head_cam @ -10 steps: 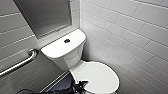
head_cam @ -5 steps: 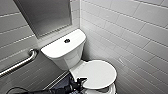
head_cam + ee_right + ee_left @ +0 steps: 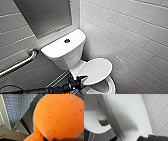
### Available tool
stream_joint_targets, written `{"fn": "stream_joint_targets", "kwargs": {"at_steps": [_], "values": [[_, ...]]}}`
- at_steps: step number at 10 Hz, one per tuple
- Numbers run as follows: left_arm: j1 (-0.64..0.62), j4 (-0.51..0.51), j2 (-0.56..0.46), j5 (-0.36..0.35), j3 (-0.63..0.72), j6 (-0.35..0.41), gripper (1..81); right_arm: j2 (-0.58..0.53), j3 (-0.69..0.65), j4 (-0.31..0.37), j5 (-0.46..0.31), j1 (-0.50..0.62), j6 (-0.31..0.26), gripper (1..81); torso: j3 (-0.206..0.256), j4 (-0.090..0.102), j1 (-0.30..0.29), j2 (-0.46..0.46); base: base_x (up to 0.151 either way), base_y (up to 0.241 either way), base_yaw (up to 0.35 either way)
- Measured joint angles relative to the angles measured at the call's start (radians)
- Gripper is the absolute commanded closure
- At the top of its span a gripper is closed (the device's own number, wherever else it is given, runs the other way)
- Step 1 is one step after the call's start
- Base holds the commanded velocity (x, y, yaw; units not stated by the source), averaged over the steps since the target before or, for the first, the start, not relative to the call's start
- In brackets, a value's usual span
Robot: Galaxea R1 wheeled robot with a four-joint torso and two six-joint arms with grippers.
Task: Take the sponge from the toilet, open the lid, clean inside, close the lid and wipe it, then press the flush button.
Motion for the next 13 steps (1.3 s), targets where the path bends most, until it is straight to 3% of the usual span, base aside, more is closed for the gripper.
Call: {"fn": "stream_joint_targets", "kwargs": {"at_steps": [5,8,13], "values": [[-0.044,-0.002,-0.058,-0.049,0.032,-0.059,1.0,0.007,-0.002,-0.001,-0.009,0.0,0.0,81.1,0.0,0.0,0.0,0.0,0.0,0.0,0.0],[-0.117,-0.036,-0.132,-0.182,-0.002,-0.13,1.0,0.007,-0.006,-0.001,-0.009,0.0,0.0,81.1,0.0,0.0,0.0,0.0,0.0,0.0,0.0],[-0.123,-0.044,-0.205,-0.192,-0.003,-0.158,1.0,0.007,-0.008,-0.002,-0.011,0.0,0.0,81.1,0.0,0.0,0.0,0.0,0.0,0.0,0.0]]}}
